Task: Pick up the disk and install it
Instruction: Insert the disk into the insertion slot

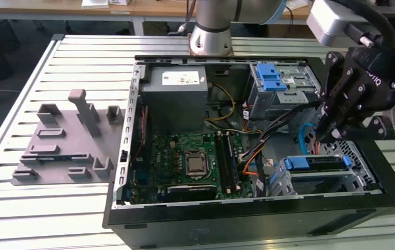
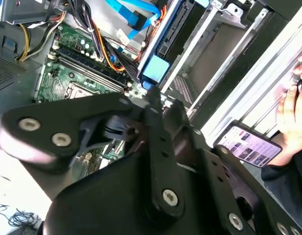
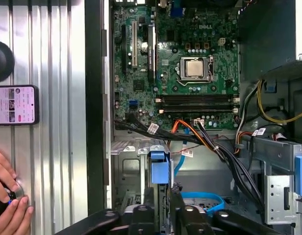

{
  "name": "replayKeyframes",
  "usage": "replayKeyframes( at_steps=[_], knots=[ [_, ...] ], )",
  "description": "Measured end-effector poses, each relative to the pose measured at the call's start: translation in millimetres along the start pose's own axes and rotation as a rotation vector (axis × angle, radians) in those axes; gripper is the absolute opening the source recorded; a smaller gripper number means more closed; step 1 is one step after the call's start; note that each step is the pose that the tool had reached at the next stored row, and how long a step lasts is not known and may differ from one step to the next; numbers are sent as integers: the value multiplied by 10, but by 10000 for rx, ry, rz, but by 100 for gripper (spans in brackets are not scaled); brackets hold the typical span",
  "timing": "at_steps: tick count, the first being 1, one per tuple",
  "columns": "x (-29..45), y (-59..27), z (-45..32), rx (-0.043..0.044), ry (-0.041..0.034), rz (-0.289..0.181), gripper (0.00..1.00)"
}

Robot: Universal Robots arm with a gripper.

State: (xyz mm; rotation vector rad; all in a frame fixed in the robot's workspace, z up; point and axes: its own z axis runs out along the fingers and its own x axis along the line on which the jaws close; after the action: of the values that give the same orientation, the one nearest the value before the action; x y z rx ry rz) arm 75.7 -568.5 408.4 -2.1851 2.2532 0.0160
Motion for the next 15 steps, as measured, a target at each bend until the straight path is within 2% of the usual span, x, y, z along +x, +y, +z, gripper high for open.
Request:
replayKeyframes(
  at_steps=[1, 3, 4, 5, 6, 15],
  knots=[
    [0, -1, 13, 1, -1, -1, 30],
    [0, -2, 39, 1, -2, -1, 18],
    [0, -3, 53, 1, -2, -1, 18],
    [1, -3, 68, 1, -2, -1, 12],
    [1, -4, 84, 3, -1, -1, 11],
    [1, -4, 190, 13, -2, -2, 11]
  ],
)
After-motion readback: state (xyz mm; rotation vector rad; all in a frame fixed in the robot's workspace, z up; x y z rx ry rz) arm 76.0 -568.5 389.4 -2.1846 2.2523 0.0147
